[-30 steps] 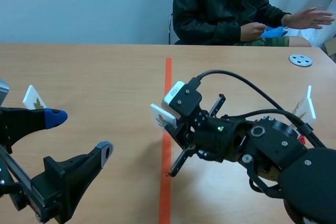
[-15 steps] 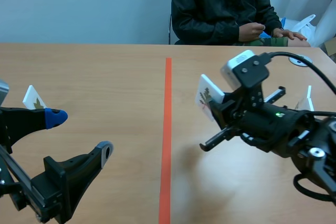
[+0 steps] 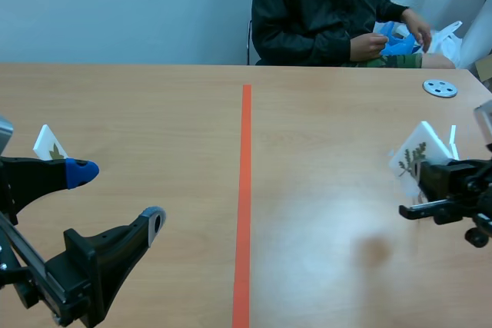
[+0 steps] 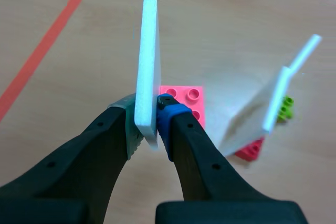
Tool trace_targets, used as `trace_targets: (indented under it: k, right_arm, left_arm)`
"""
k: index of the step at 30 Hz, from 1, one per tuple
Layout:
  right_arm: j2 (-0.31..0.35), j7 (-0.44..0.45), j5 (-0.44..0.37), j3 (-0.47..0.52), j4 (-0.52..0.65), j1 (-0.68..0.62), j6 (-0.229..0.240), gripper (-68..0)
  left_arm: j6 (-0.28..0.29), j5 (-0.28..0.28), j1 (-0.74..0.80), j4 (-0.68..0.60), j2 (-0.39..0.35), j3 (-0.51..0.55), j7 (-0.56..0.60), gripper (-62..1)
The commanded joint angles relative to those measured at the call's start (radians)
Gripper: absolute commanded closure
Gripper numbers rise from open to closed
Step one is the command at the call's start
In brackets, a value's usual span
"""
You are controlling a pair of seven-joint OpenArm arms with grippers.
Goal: Sort the leaf by its shape. The table is split by an orange tape line. A compound leaf with several leaflets goes to the left side, a simple leaf with one blade goes to the right side. Return to the home posture when a red brick is placed on the table.
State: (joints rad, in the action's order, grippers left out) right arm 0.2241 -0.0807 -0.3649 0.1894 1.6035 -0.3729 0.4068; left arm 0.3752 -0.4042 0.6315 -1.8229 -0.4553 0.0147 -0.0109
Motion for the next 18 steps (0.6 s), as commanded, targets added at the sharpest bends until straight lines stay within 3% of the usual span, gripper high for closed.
trace_targets:
  k: [1,8,13,18]
  right_arm:
    - [0.006,0.008,-0.054,0.029,0.008,0.001,0.04,-1.5]
    - [0.006,-0.057,-0.345,0.185,0.008,-0.017,0.339,-1.5]
    - [0.006,-0.137,-0.602,0.28,0.008,-0.049,0.339,-1.5]
    - [0.006,-0.212,-0.732,0.362,0.007,-0.057,0.339,-1.5]
  left_arm:
    - [0.002,-0.01,-0.003,-0.003,-0.008,0.008,0.014,-62.3]
    - [0.002,-0.01,-0.003,-0.003,-0.008,0.008,0.014,-62.3]
    - [0.002,-0.01,-0.003,-0.003,-0.008,0.008,0.014,-62.3]
    - [0.002,-0.01,-0.003,-0.003,-0.008,0.008,0.014,-62.3]
